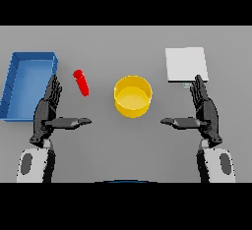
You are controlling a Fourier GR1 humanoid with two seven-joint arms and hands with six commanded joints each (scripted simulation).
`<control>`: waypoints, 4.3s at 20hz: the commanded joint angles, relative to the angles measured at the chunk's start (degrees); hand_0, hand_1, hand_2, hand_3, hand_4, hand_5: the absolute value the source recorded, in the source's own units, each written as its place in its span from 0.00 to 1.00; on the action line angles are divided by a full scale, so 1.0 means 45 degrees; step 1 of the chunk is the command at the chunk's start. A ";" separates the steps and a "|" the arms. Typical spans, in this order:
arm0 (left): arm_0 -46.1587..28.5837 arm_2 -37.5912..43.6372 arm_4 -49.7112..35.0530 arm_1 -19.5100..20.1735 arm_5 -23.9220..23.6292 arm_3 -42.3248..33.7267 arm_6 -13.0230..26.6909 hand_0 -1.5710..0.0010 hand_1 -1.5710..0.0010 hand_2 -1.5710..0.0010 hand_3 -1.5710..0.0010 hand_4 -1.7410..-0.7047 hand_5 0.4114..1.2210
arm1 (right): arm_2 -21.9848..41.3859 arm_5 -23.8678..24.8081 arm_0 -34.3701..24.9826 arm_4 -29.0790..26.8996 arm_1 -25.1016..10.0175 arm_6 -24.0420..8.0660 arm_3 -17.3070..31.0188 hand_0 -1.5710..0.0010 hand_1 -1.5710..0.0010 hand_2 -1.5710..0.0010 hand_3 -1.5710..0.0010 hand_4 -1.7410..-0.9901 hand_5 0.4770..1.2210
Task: Pick up the red beaker and tilt it to pour out 1 green nut into yellow bowl. Pick up the yellow bowl and place it on the metallic measuring scale.
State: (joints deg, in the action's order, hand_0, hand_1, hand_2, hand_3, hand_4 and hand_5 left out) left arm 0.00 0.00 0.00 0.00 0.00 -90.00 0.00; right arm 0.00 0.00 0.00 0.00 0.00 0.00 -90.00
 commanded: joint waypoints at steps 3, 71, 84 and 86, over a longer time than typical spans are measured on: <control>-0.0004 0.0011 -0.0018 0.0018 0.0002 0.0000 -0.0004 1.00 1.00 1.00 1.00 0.52 0.30 | 0.0088 0.0050 0.0041 0.0065 0.0084 0.0016 -0.0038 1.00 1.00 1.00 1.00 0.66 0.27; 0.7061 -0.2391 0.4392 0.1949 -0.0797 0.5072 0.0137 0.01 0.01 0.01 0.01 0.01 0.87 | 0.1936 0.0601 0.1566 0.3468 -0.0658 0.1264 -0.2147 1.00 1.00 1.00 1.00 0.66 0.29; 0.9999 -0.6891 0.9207 0.3793 0.0366 0.6443 0.0950 0.00 0.00 0.00 0.00 0.00 0.95 | 0.1809 0.0426 0.1344 0.3232 -0.0715 0.0963 -0.2089 1.00 1.00 1.00 1.00 0.63 0.33; 1.0616 -0.7674 0.9884 0.4008 0.0938 0.6805 0.0750 0.00 0.00 0.00 0.00 0.00 0.96 | 0.1838 0.0391 0.1591 0.3139 -0.0677 0.1301 -0.2251 1.00 1.00 1.00 1.00 0.63 0.32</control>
State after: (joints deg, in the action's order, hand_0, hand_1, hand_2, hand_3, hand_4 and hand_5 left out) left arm 47.80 -34.51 44.38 18.04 4.20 -59.41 3.34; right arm 8.27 1.76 7.17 14.12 -3.05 5.93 -100.13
